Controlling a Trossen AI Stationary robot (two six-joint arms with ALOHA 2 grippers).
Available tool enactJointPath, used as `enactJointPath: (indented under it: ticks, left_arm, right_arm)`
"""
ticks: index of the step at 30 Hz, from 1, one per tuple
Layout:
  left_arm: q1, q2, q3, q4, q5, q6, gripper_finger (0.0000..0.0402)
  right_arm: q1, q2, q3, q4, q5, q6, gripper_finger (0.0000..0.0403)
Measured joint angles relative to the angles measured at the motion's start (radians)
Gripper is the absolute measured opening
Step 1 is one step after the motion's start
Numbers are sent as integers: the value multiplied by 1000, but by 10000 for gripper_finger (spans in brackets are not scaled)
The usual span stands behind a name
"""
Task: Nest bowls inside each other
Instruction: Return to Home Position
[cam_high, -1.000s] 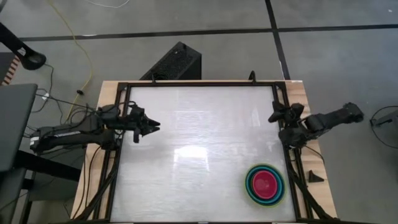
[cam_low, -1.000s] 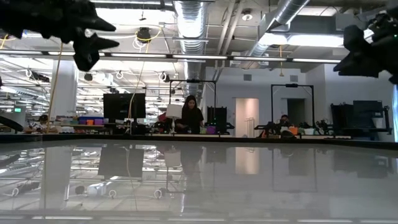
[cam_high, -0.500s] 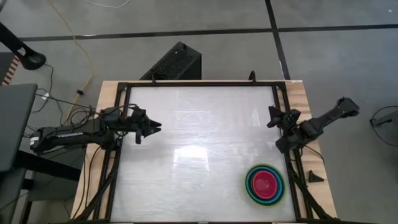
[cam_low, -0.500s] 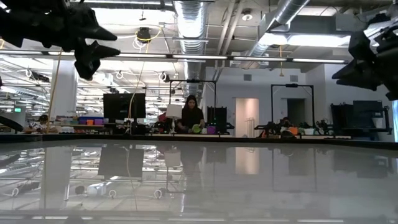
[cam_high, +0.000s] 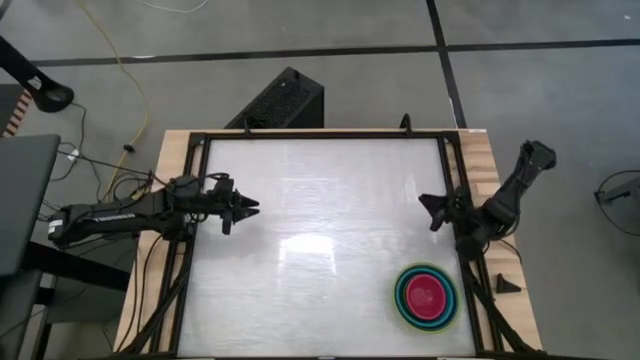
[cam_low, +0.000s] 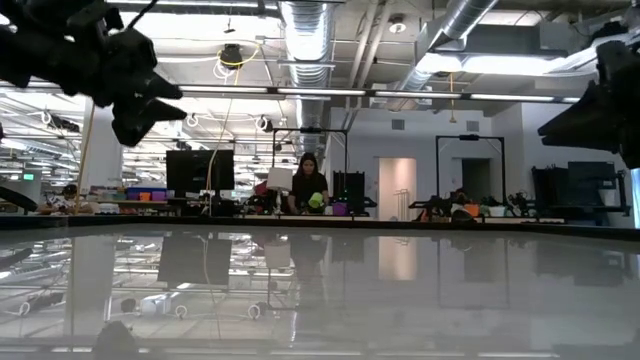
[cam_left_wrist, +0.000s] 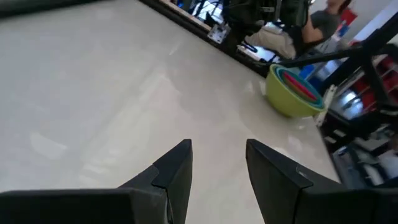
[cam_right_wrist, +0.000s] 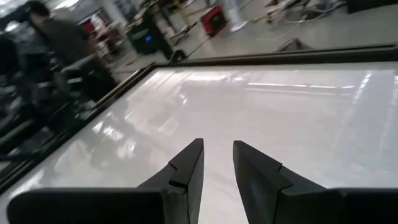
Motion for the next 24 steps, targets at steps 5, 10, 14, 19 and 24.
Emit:
enactJointPath:
  ticks: [5, 10, 14, 19, 24]
  left_arm:
    - [0, 1, -126, 131, 40, -113, 139]
    - [0, 2, -217, 200, 15, -149, 139]
    - [0, 2, -216, 165, -10, -100, 139]
    - [-1, 2, -216, 151, -57, -102, 139]
    - [-1, 2, -217, 32, -93, -166, 139]
  right_arm:
    - [107, 0, 0, 2, -17, -11, 122]
    - [233, 0, -3, 14, -46, -18, 122]
    - [324, 0, -3, 18, -44, -19, 122]
    - [406, 0, -3, 17, -44, -28, 122]
    - [413, 0, -3, 10, -41, -30, 122]
